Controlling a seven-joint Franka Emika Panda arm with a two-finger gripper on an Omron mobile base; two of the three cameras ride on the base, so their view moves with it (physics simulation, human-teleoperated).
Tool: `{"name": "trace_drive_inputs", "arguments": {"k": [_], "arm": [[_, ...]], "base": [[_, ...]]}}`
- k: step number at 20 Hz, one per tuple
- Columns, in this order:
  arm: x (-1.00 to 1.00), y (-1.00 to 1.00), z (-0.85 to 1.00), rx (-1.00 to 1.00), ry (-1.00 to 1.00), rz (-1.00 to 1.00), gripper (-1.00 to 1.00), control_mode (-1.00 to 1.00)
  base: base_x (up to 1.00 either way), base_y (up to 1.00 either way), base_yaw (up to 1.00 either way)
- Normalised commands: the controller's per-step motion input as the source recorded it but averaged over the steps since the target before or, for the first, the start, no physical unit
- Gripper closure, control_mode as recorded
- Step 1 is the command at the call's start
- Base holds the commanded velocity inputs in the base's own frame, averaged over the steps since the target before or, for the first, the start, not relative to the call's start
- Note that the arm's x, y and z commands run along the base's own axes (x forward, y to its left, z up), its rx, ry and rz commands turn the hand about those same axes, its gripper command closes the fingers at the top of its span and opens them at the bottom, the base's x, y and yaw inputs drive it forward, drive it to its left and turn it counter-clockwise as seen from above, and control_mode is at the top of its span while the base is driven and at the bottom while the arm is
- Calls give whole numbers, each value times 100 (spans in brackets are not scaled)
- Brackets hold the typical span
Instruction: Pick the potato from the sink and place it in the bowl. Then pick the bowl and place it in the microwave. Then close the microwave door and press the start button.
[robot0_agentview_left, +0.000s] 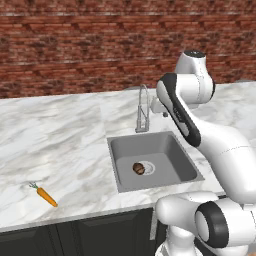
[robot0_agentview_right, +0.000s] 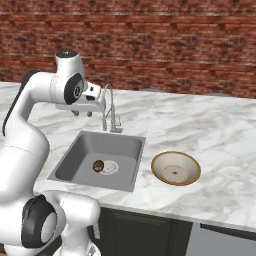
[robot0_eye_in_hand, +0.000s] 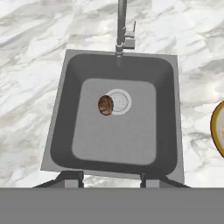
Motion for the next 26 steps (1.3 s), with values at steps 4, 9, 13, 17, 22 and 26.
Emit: {"name": "trace_drive_inputs", "arguments": {"k": [4, 9, 13, 17, 22, 26], "arm": [[-22, 2, -8, -1, -2, 0, -100, -100], [-8, 4, -52, -12, 20, -1, -100, -100], [-16, 10, -100, -11, 25, -4, -100, -100], [-18, 21, -100, -1, 18, 0, -100, -100], [-24, 12, -84, 0, 19, 0, -100, -100], [-8, 8, -57, -1, 18, 2, -100, -100]], "base": [[0, 0, 0], [0, 0, 0], [0, 0, 0], [0, 0, 0], [0, 0, 0], [0, 0, 0]]}}
